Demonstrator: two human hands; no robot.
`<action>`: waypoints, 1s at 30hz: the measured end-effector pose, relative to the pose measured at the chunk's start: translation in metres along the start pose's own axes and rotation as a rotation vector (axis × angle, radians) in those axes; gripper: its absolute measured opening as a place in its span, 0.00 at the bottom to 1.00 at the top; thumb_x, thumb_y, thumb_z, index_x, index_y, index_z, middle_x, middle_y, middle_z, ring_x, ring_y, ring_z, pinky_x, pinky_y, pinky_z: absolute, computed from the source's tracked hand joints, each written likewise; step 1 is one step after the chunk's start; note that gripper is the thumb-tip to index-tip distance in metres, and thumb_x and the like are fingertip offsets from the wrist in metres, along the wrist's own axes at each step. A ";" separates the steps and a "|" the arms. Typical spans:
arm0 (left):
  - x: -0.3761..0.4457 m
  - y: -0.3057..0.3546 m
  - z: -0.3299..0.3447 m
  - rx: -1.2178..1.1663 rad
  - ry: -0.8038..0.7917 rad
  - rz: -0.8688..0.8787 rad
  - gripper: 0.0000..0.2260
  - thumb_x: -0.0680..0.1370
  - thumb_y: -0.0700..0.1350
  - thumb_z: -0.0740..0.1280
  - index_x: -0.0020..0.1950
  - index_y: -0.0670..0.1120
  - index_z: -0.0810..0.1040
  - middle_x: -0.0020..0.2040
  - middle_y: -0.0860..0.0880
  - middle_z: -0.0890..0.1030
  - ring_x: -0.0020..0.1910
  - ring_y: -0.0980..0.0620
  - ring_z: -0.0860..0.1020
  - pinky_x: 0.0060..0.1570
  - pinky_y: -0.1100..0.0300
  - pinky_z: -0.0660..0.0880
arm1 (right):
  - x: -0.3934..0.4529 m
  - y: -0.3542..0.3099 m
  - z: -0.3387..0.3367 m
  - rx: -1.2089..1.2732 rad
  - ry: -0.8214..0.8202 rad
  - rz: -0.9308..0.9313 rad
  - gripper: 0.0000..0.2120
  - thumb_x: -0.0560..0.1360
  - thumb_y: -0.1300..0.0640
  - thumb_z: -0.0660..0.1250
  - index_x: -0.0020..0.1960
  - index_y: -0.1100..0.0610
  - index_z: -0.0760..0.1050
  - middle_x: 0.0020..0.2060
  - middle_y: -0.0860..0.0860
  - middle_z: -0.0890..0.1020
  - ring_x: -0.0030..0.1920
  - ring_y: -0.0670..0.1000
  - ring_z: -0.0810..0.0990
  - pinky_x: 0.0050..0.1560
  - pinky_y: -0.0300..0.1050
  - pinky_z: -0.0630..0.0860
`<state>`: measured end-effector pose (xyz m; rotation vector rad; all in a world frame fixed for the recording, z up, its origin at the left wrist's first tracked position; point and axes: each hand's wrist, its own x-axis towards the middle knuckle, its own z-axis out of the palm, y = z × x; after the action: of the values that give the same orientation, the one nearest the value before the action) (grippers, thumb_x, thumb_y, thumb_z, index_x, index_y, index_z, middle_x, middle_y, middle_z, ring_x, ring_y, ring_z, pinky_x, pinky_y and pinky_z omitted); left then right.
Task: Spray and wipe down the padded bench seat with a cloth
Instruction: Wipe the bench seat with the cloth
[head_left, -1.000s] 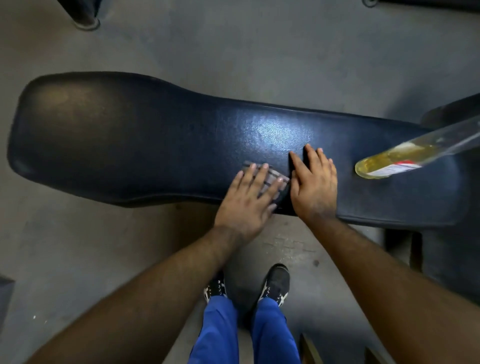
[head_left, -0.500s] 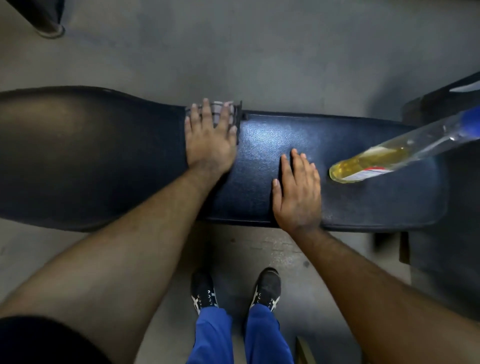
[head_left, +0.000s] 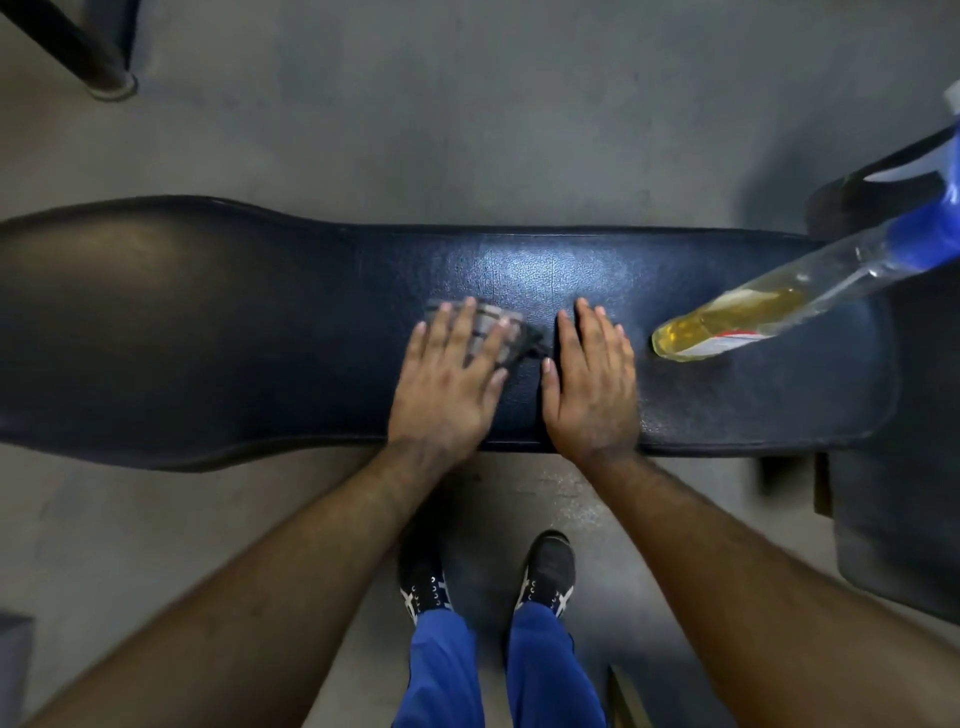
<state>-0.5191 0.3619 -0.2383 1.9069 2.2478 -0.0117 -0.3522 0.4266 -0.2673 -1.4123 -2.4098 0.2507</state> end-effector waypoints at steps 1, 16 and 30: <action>0.007 -0.012 0.001 -0.011 0.044 -0.134 0.26 0.81 0.56 0.51 0.79 0.51 0.58 0.79 0.39 0.57 0.77 0.37 0.56 0.75 0.41 0.54 | 0.001 -0.001 0.001 -0.002 -0.001 0.000 0.25 0.80 0.54 0.59 0.74 0.63 0.67 0.75 0.61 0.67 0.75 0.61 0.65 0.77 0.58 0.57; -0.038 0.022 0.008 0.006 -0.010 -0.059 0.31 0.77 0.63 0.54 0.79 0.53 0.59 0.79 0.37 0.54 0.77 0.34 0.51 0.75 0.38 0.51 | 0.002 -0.009 -0.010 0.008 -0.164 0.069 0.26 0.80 0.52 0.56 0.77 0.60 0.63 0.77 0.60 0.63 0.78 0.60 0.60 0.78 0.58 0.54; -0.024 0.076 -0.095 -0.102 -0.119 0.001 0.18 0.80 0.58 0.59 0.59 0.47 0.78 0.57 0.46 0.80 0.58 0.45 0.76 0.55 0.53 0.72 | -0.031 0.003 -0.142 0.601 -0.078 0.558 0.10 0.75 0.43 0.69 0.43 0.49 0.82 0.33 0.42 0.81 0.34 0.41 0.78 0.42 0.41 0.75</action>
<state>-0.4543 0.3635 -0.1324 1.8059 2.1280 -0.0103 -0.2831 0.3991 -0.1429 -1.7275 -1.7009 1.0731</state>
